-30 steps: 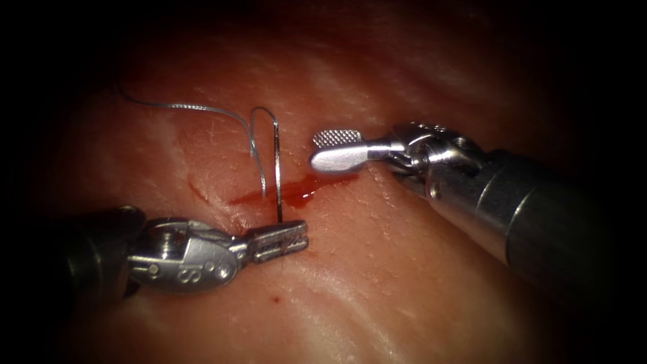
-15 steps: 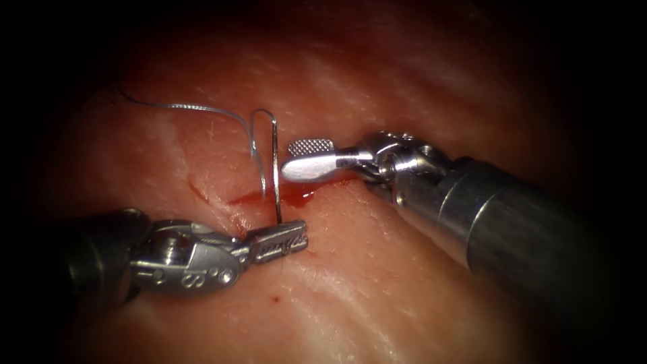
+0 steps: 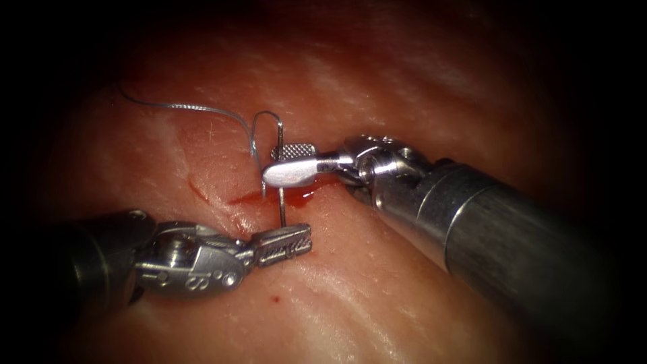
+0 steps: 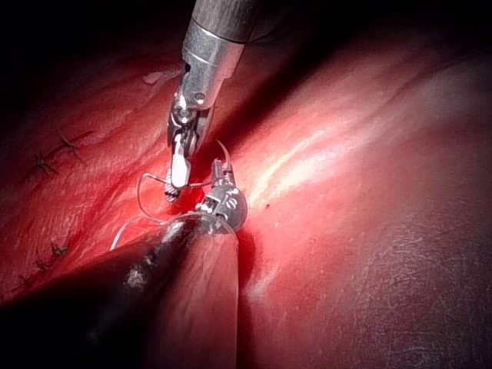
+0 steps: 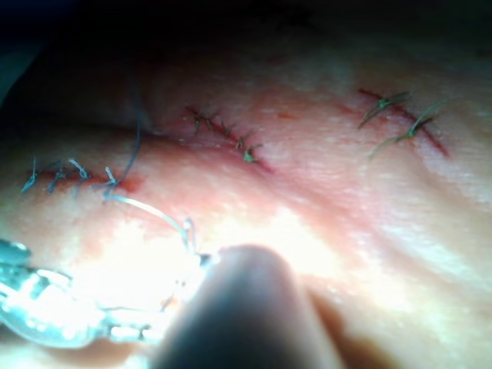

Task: Wound Closure

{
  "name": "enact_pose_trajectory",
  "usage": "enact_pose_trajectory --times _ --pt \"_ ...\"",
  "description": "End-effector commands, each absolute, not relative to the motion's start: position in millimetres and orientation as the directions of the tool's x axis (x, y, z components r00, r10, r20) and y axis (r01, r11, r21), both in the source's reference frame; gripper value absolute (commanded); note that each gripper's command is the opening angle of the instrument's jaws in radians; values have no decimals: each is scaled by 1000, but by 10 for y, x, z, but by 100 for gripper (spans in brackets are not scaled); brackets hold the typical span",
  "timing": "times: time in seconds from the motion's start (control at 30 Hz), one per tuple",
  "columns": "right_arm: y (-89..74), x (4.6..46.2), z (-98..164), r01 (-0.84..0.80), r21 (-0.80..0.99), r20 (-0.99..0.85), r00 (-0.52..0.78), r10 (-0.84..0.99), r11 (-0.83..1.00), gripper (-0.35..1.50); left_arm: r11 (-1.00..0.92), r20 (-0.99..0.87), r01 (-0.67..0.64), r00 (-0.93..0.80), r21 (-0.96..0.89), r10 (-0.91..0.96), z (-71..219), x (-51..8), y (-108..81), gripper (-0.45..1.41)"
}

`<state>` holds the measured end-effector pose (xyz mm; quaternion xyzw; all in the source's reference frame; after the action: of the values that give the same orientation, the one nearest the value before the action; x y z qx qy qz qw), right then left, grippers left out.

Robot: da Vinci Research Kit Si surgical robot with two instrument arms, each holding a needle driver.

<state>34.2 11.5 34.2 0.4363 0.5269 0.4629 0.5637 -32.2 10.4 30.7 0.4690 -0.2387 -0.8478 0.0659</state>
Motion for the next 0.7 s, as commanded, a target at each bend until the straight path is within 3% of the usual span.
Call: enact_pose_trajectory --times 0.03,0.3,0.43,0.5,0.6,0.7 --pt "120 349 344 -59 980 -188 15 982 189 68 -876 -763 -112 -551 469 -339 313 -327 106 -45" --pt "119 350 344 -56 981 -183 17 983 184 59 -876 -764 -111 -548 469 -339 312 -326 105 -45" --pt "119 350 344 -55 981 -183 17 983 184 46 -874 -761 -108 -549 473 -344 311 -327 105 -45" --pt "119 350 344 -55 981 -183 17 983 184 26 -874 -761 -108 -550 473 -344 310 -327 105 -45" --pt "119 351 344 -54 981 -183 14 983 184 24 -874 -761 -108 -550 473 -344 310 -327 105 -45" --pt "116 352 344 -46 983 -179 20 984 180 9 -875 -763 -108 -547 473 -345 310 -327 105 -45"
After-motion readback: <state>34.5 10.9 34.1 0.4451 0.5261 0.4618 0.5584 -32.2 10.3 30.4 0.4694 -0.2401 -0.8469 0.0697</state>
